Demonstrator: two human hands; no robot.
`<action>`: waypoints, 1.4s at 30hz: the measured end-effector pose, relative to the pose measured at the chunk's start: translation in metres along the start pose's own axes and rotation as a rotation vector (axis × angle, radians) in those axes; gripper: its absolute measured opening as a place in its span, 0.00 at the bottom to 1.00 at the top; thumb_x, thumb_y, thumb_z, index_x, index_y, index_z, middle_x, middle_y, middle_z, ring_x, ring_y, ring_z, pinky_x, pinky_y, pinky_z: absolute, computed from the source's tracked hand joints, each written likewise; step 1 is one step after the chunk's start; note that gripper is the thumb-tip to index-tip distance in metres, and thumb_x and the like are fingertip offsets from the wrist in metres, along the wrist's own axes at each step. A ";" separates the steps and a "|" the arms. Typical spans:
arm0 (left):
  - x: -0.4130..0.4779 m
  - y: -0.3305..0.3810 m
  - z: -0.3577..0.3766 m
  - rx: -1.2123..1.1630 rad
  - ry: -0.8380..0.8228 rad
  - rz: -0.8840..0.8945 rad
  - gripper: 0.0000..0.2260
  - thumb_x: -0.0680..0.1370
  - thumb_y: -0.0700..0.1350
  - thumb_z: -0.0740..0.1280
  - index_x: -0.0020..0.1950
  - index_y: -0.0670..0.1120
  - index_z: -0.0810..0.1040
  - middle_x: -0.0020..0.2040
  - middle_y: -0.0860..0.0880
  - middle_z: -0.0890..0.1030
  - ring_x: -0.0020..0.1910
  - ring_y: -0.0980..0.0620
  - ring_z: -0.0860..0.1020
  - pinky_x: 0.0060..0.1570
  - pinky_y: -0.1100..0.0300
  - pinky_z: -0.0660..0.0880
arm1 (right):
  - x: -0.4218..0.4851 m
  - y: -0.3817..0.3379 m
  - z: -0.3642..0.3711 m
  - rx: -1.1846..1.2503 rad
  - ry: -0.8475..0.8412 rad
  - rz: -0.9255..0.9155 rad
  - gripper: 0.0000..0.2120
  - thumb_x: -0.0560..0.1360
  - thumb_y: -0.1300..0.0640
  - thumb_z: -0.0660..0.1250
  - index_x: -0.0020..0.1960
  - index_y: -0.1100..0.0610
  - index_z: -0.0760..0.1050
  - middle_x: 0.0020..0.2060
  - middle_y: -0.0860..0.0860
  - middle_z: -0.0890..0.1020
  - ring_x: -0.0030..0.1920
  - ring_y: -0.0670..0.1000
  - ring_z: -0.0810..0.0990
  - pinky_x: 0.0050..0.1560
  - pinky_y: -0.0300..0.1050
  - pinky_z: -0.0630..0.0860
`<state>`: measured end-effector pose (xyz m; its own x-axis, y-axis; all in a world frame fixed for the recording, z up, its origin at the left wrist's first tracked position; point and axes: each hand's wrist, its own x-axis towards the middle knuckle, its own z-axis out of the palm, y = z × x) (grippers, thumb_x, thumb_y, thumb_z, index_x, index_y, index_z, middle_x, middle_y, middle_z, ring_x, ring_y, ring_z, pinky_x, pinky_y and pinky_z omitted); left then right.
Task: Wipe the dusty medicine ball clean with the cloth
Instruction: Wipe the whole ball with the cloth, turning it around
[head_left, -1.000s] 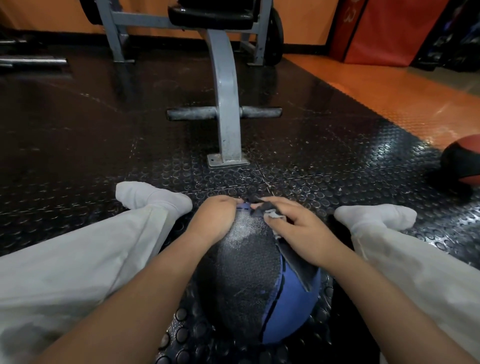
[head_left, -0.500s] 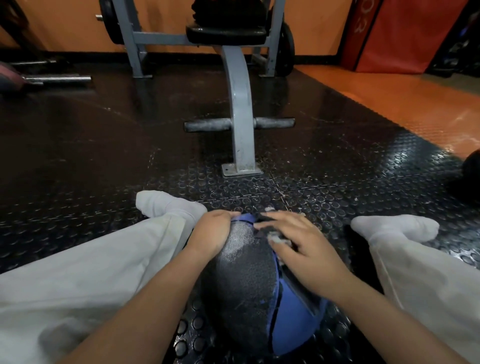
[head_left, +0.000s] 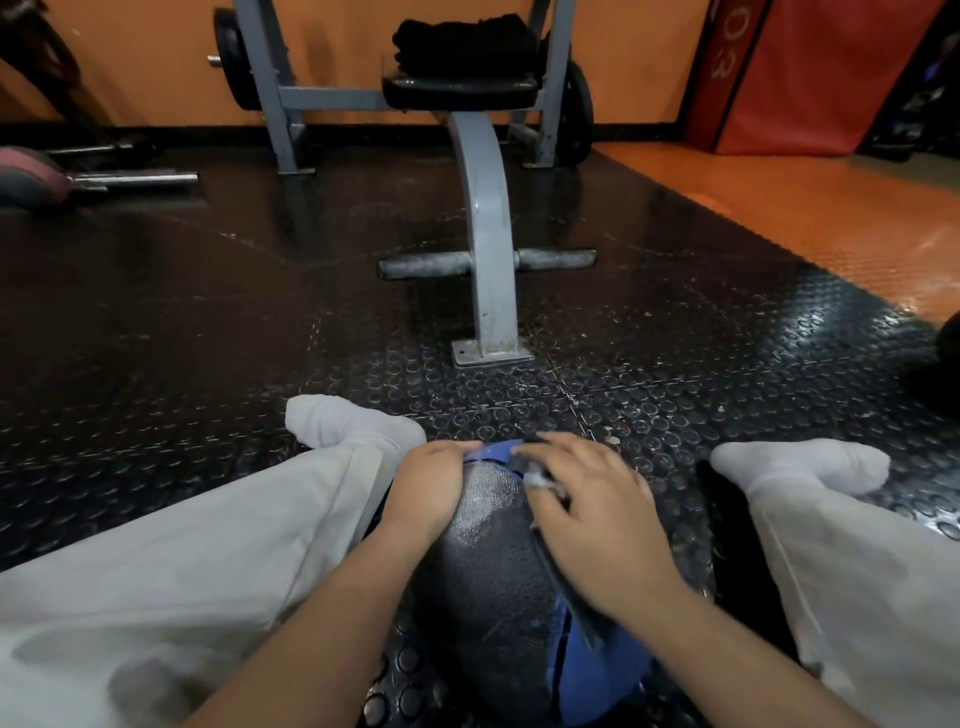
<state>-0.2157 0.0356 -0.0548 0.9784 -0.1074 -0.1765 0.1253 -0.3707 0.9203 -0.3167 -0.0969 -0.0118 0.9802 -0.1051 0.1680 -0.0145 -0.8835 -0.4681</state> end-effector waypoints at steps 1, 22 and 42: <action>-0.002 0.000 0.000 -0.027 -0.003 0.001 0.16 0.80 0.39 0.57 0.55 0.48 0.84 0.55 0.53 0.83 0.57 0.56 0.77 0.53 0.66 0.69 | -0.005 -0.002 -0.001 0.002 0.020 -0.054 0.19 0.77 0.45 0.52 0.65 0.41 0.72 0.62 0.34 0.68 0.66 0.40 0.62 0.67 0.46 0.58; -0.022 0.033 0.047 0.277 0.001 0.144 0.18 0.84 0.46 0.50 0.72 0.50 0.71 0.72 0.52 0.72 0.70 0.52 0.69 0.66 0.62 0.62 | 0.062 0.028 -0.019 0.034 -0.065 0.476 0.14 0.80 0.51 0.51 0.58 0.53 0.72 0.63 0.54 0.74 0.62 0.58 0.71 0.61 0.56 0.65; 0.006 0.026 0.036 0.084 -0.077 0.134 0.14 0.80 0.45 0.55 0.59 0.48 0.79 0.63 0.47 0.78 0.64 0.47 0.75 0.67 0.51 0.69 | 0.022 0.008 0.014 -0.214 0.272 -0.184 0.18 0.72 0.50 0.53 0.52 0.52 0.79 0.52 0.46 0.79 0.55 0.52 0.73 0.55 0.52 0.65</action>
<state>-0.2123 -0.0076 -0.0446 0.9695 -0.2304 -0.0831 -0.0231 -0.4238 0.9055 -0.2923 -0.1001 -0.0242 0.8826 -0.0281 0.4692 0.0874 -0.9710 -0.2224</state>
